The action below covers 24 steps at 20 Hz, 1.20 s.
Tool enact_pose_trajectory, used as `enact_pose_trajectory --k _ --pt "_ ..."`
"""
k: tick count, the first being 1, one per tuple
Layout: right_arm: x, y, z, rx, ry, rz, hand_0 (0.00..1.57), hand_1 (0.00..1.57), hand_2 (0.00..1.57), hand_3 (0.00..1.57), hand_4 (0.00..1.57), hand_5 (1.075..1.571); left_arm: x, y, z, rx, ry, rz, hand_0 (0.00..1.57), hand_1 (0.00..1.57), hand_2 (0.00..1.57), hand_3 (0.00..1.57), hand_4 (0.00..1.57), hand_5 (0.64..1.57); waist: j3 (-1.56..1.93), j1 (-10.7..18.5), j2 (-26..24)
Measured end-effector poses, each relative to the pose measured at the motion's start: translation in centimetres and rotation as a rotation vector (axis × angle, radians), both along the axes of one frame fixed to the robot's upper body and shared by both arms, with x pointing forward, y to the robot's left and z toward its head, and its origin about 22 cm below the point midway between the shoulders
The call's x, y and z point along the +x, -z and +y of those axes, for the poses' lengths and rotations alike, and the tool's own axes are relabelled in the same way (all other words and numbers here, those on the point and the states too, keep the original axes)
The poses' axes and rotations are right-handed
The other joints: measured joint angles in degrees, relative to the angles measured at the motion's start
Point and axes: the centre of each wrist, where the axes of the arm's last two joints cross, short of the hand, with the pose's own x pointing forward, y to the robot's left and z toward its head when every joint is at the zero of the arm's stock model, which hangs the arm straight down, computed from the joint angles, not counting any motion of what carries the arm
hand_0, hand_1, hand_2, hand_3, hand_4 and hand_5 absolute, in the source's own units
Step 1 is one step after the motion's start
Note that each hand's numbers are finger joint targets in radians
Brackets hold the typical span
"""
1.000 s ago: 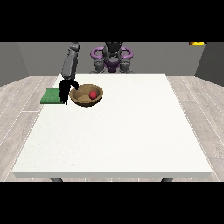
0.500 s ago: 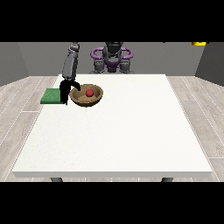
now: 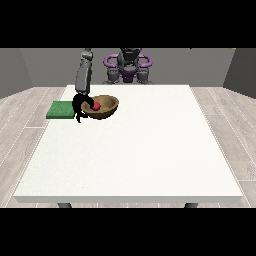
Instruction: Pick the cup and pour the ball into the bowl, then pick the bowl and place it on the pad
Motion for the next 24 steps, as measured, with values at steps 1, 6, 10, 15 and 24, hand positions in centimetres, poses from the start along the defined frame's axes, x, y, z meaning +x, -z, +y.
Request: enact_pose_trajectory --k 1,6,10,15,24 --pt "-0.3 0.1 -0.1 -0.019 0.016 -0.004 1.57 1.57 1.57 1.57 0.90 1.495 -0.1 -0.2 0.0 -0.001 0.005 -0.008 0.00 0.00 0.00 0.00 1.07 1.523 -0.13 0.48 0.28" --pt "-0.9 0.1 -0.7 -0.075 0.057 0.012 1.57 1.57 1.57 1.29 0.99 1.542 -0.4 -0.5 0.5 -0.011 0.019 -0.008 0.00 0.00 0.00 0.00 1.16 1.527 0.44 1.79 0.21" --pt "-0.7 -0.6 -0.8 -0.090 0.065 0.082 1.57 1.57 1.57 1.18 1.00 1.545 -0.2 0.5 1.1 -0.020 0.007 0.028 0.00 0.00 0.00 0.00 1.19 1.526 1.52 1.76 -1.14" --pt "-0.5 -3.3 -3.9 -0.146 0.058 0.233 1.57 1.57 1.57 0.97 1.05 1.557 -0.2 1.9 2.9 -0.039 -0.032 0.073 0.00 0.00 0.00 0.00 1.20 1.540 2.07 -0.34 -2.98" --pt "-0.5 -12.9 -13.0 -0.320 0.131 0.395 1.57 1.57 1.57 0.57 1.09 1.564 -1.1 5.1 6.4 -0.056 -0.116 0.121 0.00 0.00 0.00 0.00 1.21 1.543 2.16 -6.30 -4.93"
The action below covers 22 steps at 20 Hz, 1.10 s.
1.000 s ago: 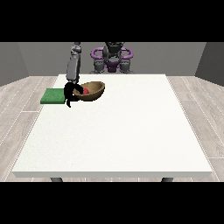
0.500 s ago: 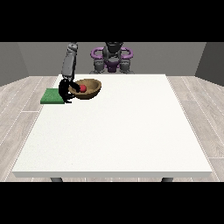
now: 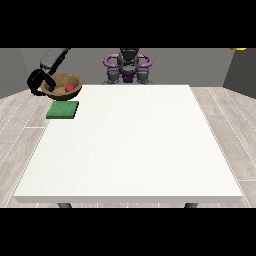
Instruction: Pick the cup and pour the ball into the bowl, then pick the bowl and place it on the pad
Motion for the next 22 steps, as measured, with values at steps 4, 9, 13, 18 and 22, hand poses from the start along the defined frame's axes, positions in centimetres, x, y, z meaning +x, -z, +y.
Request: enact_pose_trajectory --k 4,9,13,18,22 --pt "-0.2 -2.0 -1.5 -0.012 -0.004 0.032 1.57 1.57 1.57 0.57 1.09 1.564 -0.6 1.4 1.4 -0.005 -0.035 0.030 0.00 0.00 0.00 0.00 1.21 1.548 0.03 -2.13 -1.30" --pt "0.2 -2.2 -0.7 -0.011 -0.035 0.042 1.57 1.57 1.57 0.38 1.12 1.568 -1.9 3.1 4.1 -0.006 -0.087 0.035 0.00 0.00 0.00 0.00 1.21 1.555 0.04 -4.50 -1.54" --pt "0.5 -1.7 -0.4 0.007 -0.027 0.026 1.57 1.57 1.57 0.45 1.07 1.566 -2.4 4.1 4.9 0.000 -0.089 0.015 0.00 0.00 0.00 0.00 1.21 1.553 0.06 -4.55 -0.06" --pt "1.4 -0.1 1.2 0.070 -0.038 -0.006 1.57 1.57 1.57 0.53 1.03 1.571 -2.7 2.8 5.7 0.005 -0.097 -0.027 0.00 0.00 0.00 0.00 1.21 1.555 0.10 -4.42 2.34" --pt "1.7 1.5 2.3 0.102 -0.034 -0.006 1.57 1.57 1.57 0.59 1.00 1.571 -2.8 3.1 5.8 0.007 -0.093 -0.020 0.00 0.00 0.00 0.00 1.20 1.556 0.12 -4.03 2.24"
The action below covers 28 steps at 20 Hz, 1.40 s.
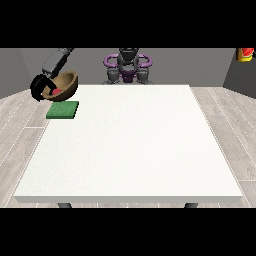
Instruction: Pick the cup and pour the ball into the bowl, then pick the bowl and place it on the pad
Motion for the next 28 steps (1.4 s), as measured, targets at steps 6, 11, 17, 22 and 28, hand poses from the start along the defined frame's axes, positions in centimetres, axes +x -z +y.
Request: enact_pose_trajectory --k 6,11,17,22,28 --pt "-0.1 0.1 -0.9 0.066 0.077 0.005 1.57 1.57 1.57 1.16 0.00 1.551 0.0 0.2 -0.2 0.002 -0.006 -0.003 0.00 0.00 0.00 0.00 1.19 1.562 0.00 -0.10 -0.28" --pt "-0.5 -1.0 -2.3 0.021 0.150 -0.021 1.51 1.51 1.41 0.82 0.00 1.552 -0.5 -0.4 0.6 -0.003 -0.011 -0.019 0.00 0.00 0.00 0.00 1.19 1.561 0.00 -0.23 0.71" --pt "0.3 -0.6 -1.2 0.043 0.172 -0.071 1.45 1.45 1.38 0.75 0.00 1.540 -1.2 -1.0 2.0 0.005 -0.035 -0.034 0.00 0.00 0.00 0.00 1.19 1.564 -0.02 -0.44 1.54" --pt "1.2 -1.1 -0.3 0.041 0.180 -0.115 1.15 1.15 1.32 1.00 0.19 1.532 -1.4 -0.7 2.5 0.008 -0.030 -0.056 0.00 0.00 0.00 0.00 1.19 1.567 -0.01 0.11 3.31" --pt "1.4 -1.5 -0.7 -0.012 0.129 -0.076 0.00 0.00 0.00 0.00 0.00 1.410 -1.5 -1.5 2.5 0.022 -0.024 -0.071 0.00 0.00 0.00 0.00 1.21 1.569 -0.01 1.37 3.97"
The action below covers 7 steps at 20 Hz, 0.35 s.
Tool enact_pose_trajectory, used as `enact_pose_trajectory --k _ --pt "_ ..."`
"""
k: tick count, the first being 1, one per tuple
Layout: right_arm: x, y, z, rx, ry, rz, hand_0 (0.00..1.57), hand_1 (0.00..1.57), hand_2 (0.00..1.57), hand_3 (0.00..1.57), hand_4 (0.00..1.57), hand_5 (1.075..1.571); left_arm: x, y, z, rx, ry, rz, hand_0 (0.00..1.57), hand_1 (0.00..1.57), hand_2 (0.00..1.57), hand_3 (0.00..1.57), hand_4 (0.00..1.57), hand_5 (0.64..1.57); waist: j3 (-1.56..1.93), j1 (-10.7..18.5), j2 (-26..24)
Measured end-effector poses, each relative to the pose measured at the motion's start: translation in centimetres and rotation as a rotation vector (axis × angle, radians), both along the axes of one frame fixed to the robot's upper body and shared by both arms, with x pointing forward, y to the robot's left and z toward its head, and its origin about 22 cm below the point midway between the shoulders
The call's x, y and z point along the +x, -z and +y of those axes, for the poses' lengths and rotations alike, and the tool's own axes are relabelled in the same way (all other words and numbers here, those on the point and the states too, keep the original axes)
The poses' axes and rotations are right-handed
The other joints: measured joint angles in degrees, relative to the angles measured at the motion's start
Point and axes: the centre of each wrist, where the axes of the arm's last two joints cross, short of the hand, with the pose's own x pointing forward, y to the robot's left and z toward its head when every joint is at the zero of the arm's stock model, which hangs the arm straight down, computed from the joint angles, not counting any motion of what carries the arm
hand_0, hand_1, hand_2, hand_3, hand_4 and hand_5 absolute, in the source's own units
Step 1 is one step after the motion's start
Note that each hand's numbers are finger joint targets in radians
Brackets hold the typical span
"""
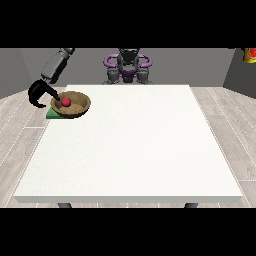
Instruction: Pick the cup and pour the ball into the bowl, then pick the bowl and place it on the pad
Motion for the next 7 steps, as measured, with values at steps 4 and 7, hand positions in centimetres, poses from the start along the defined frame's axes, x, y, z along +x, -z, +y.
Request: enact_pose_trajectory --k 4,7 --pt "0.2 0.4 0.2 -0.019 -0.029 0.057 0.00 0.00 0.00 0.00 0.00 1.395 0.9 -0.1 -1.6 0.002 0.029 0.017 0.00 0.00 0.00 0.00 1.19 1.569 0.04 0.80 -1.62" --pt "0.3 -0.5 -0.3 -0.034 -0.047 0.094 0.00 0.00 0.00 0.00 0.20 1.375 1.5 1.5 -2.9 -0.004 0.037 0.057 0.00 0.00 0.00 0.00 1.19 1.569 0.03 0.56 -4.29"
